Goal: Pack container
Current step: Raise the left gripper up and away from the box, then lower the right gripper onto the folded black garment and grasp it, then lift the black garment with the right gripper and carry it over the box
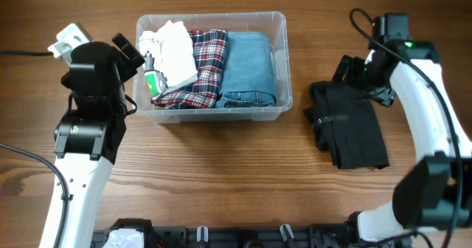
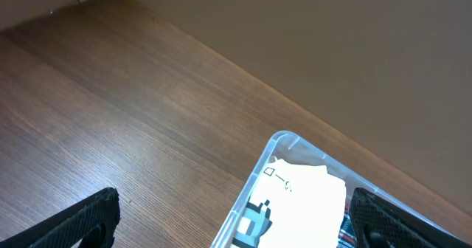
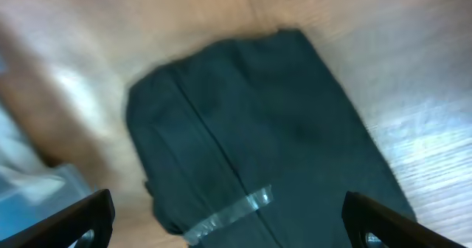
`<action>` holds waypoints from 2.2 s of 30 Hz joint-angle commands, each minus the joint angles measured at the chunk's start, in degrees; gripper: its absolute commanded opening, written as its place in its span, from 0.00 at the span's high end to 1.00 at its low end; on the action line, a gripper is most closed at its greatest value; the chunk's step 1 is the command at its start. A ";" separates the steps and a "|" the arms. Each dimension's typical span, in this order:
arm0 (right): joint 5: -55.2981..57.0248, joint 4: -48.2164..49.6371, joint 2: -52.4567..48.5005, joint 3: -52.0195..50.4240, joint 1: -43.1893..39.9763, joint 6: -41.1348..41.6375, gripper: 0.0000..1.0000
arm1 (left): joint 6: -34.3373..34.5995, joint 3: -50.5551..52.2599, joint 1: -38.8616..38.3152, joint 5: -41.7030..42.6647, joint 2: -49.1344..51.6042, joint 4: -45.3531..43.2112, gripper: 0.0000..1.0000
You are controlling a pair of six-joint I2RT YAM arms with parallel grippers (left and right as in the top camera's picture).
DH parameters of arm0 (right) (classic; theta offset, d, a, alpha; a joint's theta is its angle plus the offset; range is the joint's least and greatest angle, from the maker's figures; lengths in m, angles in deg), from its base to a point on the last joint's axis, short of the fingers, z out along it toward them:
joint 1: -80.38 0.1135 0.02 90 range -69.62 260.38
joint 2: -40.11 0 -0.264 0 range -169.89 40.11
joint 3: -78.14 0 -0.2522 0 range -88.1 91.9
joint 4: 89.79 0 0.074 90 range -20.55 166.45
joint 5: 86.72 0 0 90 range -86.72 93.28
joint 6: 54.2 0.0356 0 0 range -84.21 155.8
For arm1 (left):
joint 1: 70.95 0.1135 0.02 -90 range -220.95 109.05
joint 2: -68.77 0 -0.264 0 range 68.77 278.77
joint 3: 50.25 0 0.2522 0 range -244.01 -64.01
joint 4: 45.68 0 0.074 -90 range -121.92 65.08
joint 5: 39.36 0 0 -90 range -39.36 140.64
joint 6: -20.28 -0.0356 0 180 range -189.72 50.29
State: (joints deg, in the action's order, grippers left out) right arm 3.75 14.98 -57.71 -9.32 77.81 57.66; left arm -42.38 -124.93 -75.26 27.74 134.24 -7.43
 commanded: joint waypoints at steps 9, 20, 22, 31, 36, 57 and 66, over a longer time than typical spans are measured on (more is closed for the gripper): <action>-1.70 -12.17 -2.56 -1.14 0.15 -8.94 0.00 | -0.04 0.15 0.33 -1.16 0.22 0.04 0.00; 0.94 -4.37 -2.58 -10.14 12.28 -15.63 0.00 | -0.04 0.15 0.33 -1.16 0.22 0.04 0.00; 7.74 -2.58 -2.58 -10.21 14.34 -11.65 0.00 | -0.04 0.15 0.33 -1.16 0.22 0.04 0.00; 11.78 4.48 -2.58 -11.04 15.21 -5.18 0.00 | -0.04 0.15 0.33 -1.16 0.22 0.02 0.00; 11.78 5.42 -2.58 -12.24 15.19 -5.33 0.00 | -0.04 0.15 0.33 -1.16 0.22 0.04 0.00; 11.10 17.16 -2.56 -24.48 15.15 -5.31 0.93 | -0.04 0.15 0.33 -1.16 0.22 0.04 0.00; 11.10 12.76 0.07 -16.65 15.15 -5.22 0.96 | -0.04 0.15 0.33 -1.16 0.22 0.04 0.00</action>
State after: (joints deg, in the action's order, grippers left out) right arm 17.89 29.32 -58.65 -30.14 92.94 51.85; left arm -42.38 -124.93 -75.26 27.72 134.24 -7.43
